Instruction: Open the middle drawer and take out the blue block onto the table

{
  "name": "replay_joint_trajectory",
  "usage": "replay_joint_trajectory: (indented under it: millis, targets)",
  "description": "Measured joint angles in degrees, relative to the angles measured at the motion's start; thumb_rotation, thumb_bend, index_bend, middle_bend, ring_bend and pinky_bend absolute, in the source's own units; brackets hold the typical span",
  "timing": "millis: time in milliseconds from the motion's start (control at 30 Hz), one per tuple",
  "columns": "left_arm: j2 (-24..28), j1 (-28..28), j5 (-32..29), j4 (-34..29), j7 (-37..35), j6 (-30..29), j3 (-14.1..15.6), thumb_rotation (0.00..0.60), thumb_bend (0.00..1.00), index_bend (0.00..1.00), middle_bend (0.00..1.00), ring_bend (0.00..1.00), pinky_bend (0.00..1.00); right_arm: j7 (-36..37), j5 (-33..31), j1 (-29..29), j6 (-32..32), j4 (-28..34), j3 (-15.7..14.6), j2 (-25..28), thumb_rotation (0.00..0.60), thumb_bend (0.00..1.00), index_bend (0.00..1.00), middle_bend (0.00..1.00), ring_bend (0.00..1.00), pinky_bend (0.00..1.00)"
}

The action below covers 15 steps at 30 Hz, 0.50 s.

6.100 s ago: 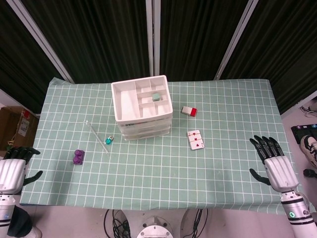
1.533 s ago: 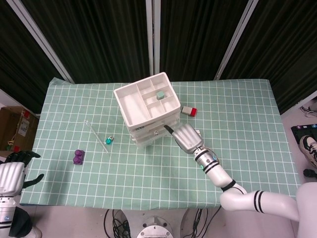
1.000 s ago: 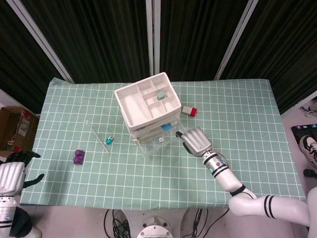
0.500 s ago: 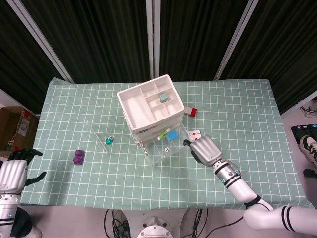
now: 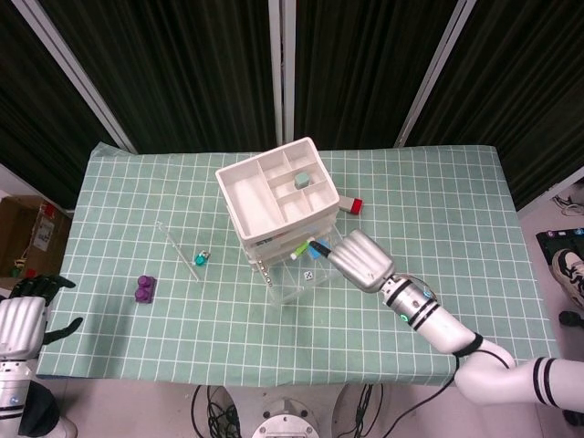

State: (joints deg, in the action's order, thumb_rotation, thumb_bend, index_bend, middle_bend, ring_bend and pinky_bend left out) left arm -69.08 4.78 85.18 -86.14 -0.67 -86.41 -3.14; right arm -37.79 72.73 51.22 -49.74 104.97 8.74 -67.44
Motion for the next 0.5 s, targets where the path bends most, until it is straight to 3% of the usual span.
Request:
replay_joint_trajectory:
  millis: [233,500]
  targets:
    - [0.46,-1.23,-0.61,-0.25,-0.03,-0.65,0.52,0.6,0.13,0.35,0.31,0.24,0.23,-4.3,7.12,4.56,3.56,-8.33,-1.01,-5.1,0.6,0.08,0.36,0.95,1.0,1.0]
    - [0.36,-1.3,-0.47,-0.37,0.03,-0.72,0.5,0.6,0.13,0.35,0.31,0.24,0.23,-5.02,8.74,6.04,4.68,-14.17,-2.33,-8.7,0.6,0.08,0.36,0.95,1.0,1.0]
